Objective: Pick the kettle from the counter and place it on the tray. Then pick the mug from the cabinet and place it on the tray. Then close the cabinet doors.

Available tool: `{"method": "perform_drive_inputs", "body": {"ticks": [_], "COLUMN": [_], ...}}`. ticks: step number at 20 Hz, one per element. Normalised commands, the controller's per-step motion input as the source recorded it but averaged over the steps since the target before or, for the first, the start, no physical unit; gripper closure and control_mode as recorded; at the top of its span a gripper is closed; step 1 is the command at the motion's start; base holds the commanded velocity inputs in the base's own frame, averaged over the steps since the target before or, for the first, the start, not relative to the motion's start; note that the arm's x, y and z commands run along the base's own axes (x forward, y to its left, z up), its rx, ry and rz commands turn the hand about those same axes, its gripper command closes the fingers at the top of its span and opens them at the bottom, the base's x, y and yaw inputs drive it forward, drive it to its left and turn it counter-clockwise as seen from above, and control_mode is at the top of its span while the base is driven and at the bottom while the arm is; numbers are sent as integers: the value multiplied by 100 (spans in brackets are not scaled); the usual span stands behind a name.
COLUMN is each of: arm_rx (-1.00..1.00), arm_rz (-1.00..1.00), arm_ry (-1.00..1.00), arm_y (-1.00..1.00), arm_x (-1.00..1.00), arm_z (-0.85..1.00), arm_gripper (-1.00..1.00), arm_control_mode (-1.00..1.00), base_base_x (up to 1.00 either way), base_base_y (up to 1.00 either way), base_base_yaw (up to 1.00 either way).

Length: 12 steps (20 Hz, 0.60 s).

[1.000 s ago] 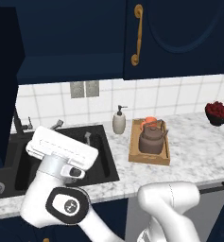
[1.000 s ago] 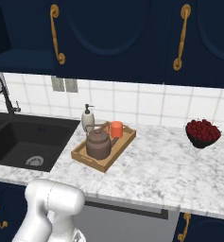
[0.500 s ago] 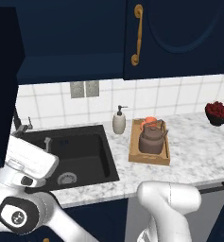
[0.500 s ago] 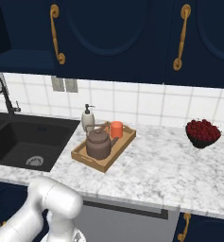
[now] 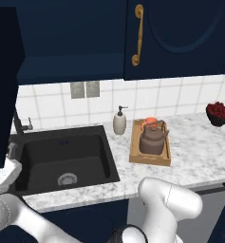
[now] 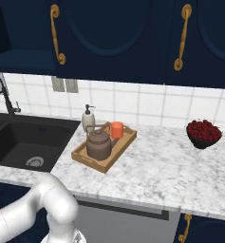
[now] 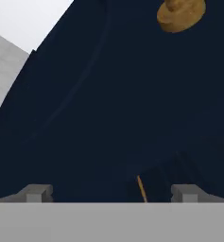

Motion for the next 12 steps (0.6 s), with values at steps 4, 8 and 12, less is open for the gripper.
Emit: {"method": "perform_drive_inputs", "body": {"ticks": [4, 8, 12], "arm_rx": [0, 0, 11], "arm_rz": [-20, -23, -26], "arm_ry": [4, 6, 13], "arm_y": [59, 18, -29], "arm_x": [-4, 0, 0], "arm_z": [31, 48, 51], "arm_gripper": [-100, -100, -100], "arm_control_mode": [-100, -100, -100], "base_base_x": [0, 0, 0], "base_base_y": [0, 0, 0], "base_base_yaw": [0, 0, 0]}}
